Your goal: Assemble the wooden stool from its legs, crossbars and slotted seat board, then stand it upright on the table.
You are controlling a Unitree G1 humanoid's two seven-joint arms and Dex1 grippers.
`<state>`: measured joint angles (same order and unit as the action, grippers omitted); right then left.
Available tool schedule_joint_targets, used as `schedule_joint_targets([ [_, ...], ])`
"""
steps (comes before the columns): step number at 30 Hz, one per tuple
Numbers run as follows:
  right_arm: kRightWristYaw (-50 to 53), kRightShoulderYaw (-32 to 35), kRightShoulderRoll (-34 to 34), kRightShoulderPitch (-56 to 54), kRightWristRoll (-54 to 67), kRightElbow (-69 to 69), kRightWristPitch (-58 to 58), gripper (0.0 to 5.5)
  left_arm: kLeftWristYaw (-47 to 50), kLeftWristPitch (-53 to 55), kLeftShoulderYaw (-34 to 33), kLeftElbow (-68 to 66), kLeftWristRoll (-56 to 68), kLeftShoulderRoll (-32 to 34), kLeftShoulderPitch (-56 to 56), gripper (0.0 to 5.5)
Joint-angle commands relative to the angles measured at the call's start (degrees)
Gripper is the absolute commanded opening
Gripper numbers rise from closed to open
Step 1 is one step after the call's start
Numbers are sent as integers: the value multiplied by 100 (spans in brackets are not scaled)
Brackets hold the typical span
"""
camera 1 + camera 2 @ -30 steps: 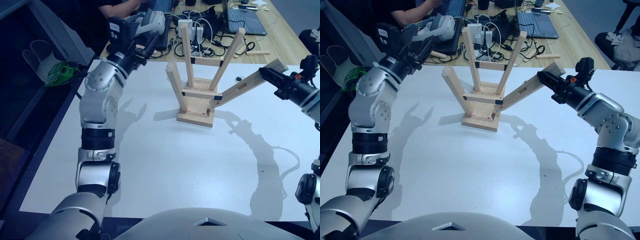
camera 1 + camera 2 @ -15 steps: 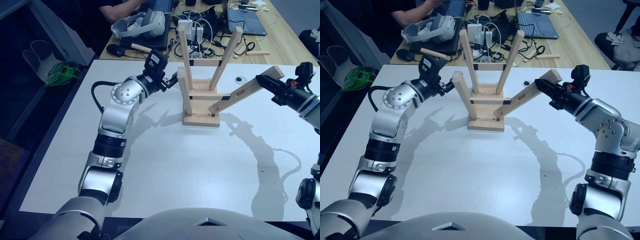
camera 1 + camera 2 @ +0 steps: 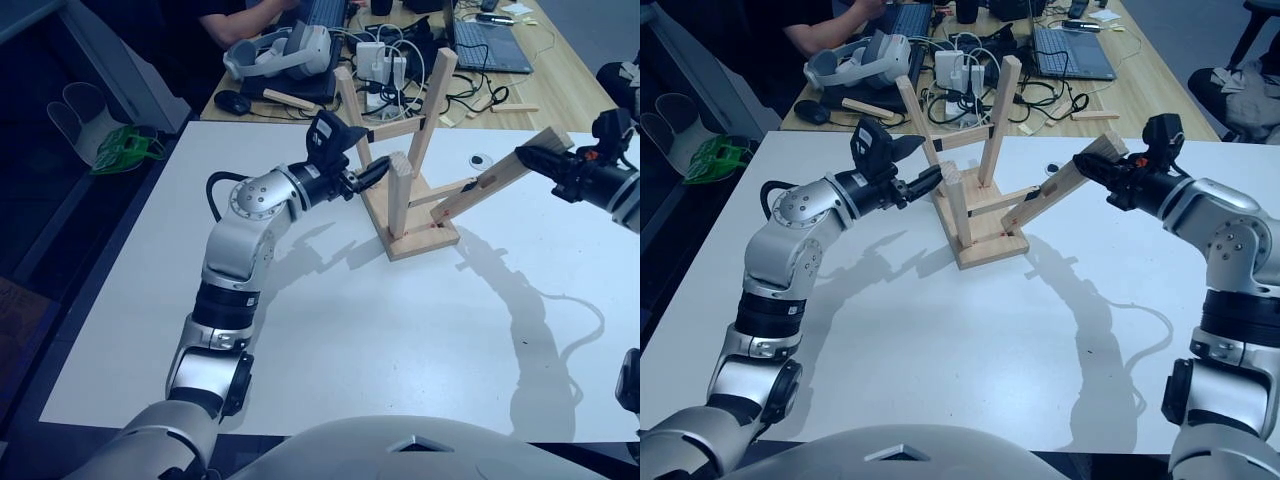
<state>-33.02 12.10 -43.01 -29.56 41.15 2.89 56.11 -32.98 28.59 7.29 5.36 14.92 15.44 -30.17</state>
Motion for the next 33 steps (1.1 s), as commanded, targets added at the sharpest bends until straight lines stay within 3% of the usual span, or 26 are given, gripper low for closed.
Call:
schedule_joint_targets([
  [1,202,-583,-244,-35,-555,153,557,100,42,68,-13,27,46,-71,-30,327],
  [4,262,-557,-222,-172,-545,347,715,100,104,56,-71,1,66,-102,-47,327],
  [9,-9,60,-113,-28,-116,584,734,100,240,-57,-110,-41,58,-213,-38,327],
  [15,-271,-235,-355,427,-317,412,825,100,160,-77,-139,-21,63,-131,4,327],
  [22,-854,88,-533,376,-105,221,483,100,233,-110,-200,-55,56,-209,-18,327],
  [33,-771,376,-480,-143,-135,477,408,100,239,-168,-239,-118,68,-220,-17,327],
])
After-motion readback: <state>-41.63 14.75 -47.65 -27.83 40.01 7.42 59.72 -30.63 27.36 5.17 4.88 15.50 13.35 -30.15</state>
